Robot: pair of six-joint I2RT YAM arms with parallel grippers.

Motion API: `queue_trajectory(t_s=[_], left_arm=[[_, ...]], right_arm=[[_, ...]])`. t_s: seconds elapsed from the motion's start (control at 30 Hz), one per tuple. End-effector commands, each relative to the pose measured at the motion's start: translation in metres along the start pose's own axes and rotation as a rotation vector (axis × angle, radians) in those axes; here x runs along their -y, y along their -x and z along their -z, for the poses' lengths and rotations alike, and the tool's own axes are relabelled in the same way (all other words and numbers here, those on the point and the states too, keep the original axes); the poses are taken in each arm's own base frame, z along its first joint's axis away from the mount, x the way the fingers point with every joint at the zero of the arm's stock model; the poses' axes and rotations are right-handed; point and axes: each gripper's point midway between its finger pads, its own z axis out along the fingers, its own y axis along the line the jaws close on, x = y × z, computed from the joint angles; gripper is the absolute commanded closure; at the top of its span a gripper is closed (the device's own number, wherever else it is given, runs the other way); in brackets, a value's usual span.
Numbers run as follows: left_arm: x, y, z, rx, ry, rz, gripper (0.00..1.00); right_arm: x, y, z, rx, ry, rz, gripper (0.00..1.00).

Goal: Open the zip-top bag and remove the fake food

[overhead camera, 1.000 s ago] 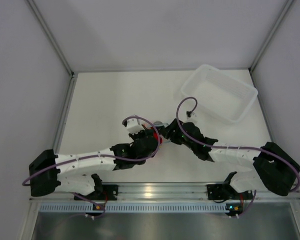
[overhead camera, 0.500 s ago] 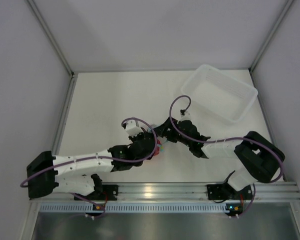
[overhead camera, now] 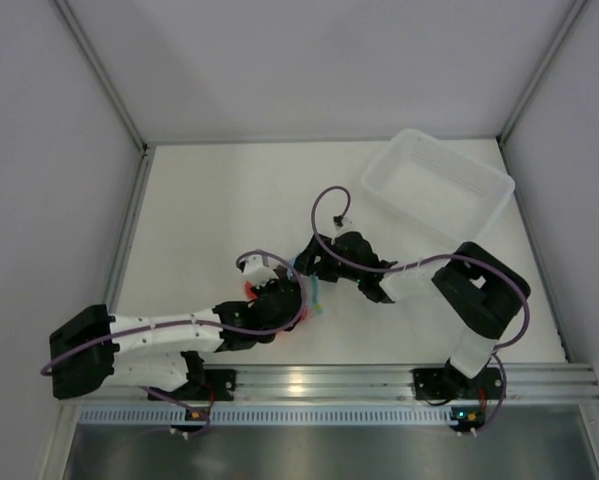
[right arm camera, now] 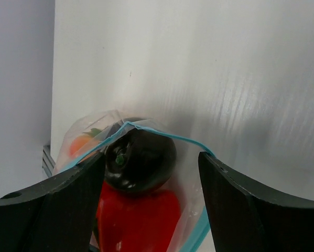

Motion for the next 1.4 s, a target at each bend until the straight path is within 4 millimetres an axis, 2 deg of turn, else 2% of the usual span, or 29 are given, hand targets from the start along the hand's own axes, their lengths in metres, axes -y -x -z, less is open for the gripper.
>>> queue_trajectory(t_s=[0.0, 0.23, 0.33, 0.37, 0.43, 0.47, 0.5, 0.53, 0.57, 0.6, 0.63, 0.67, 0.7, 0.73, 0.8, 0.93, 1.03, 1.1, 1.17, 1.3, 1.37], left_arm=[[0.015, 0.009, 0.005, 0.023, -0.066, 0.120, 1.00], [0.034, 0.027, 0.013, 0.050, -0.116, 0.090, 1.00], [0.053, 0.036, 0.014, 0.062, -0.138, 0.077, 1.00], [0.065, 0.041, 0.015, 0.066, -0.155, 0.075, 1.00], [0.078, 0.039, 0.013, 0.053, -0.184, 0.061, 1.00], [0.095, 0.039, 0.014, 0.037, -0.229, 0.074, 1.00], [0.104, 0.041, 0.017, 0.030, -0.256, 0.085, 1.00], [0.111, 0.037, 0.015, 0.017, -0.265, 0.086, 1.00], [0.119, 0.035, 0.015, 0.000, -0.285, 0.105, 1.00], [0.130, 0.036, 0.017, -0.009, -0.308, 0.125, 1.00], [0.135, 0.028, 0.016, -0.042, -0.323, 0.127, 1.00], [0.139, 0.026, 0.017, -0.056, -0.338, 0.155, 1.00], [0.150, 0.029, 0.020, -0.055, -0.381, 0.196, 1.00], [0.151, 0.022, 0.021, -0.082, -0.404, 0.213, 1.00], [0.157, 0.020, 0.023, -0.093, -0.442, 0.257, 1.00], [0.149, 0.010, 0.019, -0.118, -0.430, 0.315, 1.00], [0.137, 0.000, 0.014, -0.132, -0.411, 0.340, 1.00], [0.129, -0.009, 0.010, -0.150, -0.397, 0.335, 1.00], [0.125, -0.014, 0.007, -0.161, -0.388, 0.342, 1.00], [0.113, -0.027, -0.004, -0.183, -0.346, 0.333, 1.00], [0.108, -0.028, -0.007, -0.180, -0.332, 0.336, 1.00]], right_arm=[[-0.022, 0.000, -0.011, -0.008, 0.078, 0.048, 0.31], [-0.037, 0.001, 0.012, 0.027, 0.172, 0.042, 0.38], [-0.042, -0.006, 0.026, 0.004, 0.198, 0.057, 0.40], [-0.045, -0.006, 0.033, 0.003, 0.204, 0.059, 0.40], [-0.036, -0.007, 0.038, 0.003, 0.158, 0.062, 0.37], [-0.029, -0.007, 0.046, 0.006, 0.121, 0.068, 0.34], [-0.033, 0.002, 0.050, 0.044, 0.125, 0.068, 0.33], [-0.011, 0.003, 0.054, 0.061, 0.019, 0.092, 0.33], [-0.014, 0.016, 0.065, 0.111, -0.005, 0.112, 0.32], [-0.007, 0.023, 0.072, 0.136, -0.055, 0.128, 0.30], [0.013, 0.019, 0.081, 0.115, -0.152, 0.172, 0.29], [0.012, 0.038, 0.093, 0.190, -0.192, 0.192, 0.27], [0.019, 0.042, 0.101, 0.199, -0.244, 0.217, 0.24], [0.027, 0.053, 0.116, 0.226, -0.321, 0.261, 0.23], [0.038, 0.059, 0.131, 0.235, -0.397, 0.308, 0.19], [0.057, 0.076, 0.162, 0.282, -0.518, 0.370, 0.16], [0.077, 0.080, 0.172, 0.280, -0.599, 0.391, 0.14], [0.081, 0.080, 0.169, 0.268, -0.601, 0.396, 0.14], [0.085, 0.073, 0.158, 0.216, -0.581, 0.401, 0.16], [0.067, 0.064, 0.137, 0.188, -0.461, 0.392, 0.28], [0.056, 0.060, 0.136, 0.191, -0.420, 0.396, 0.30]])
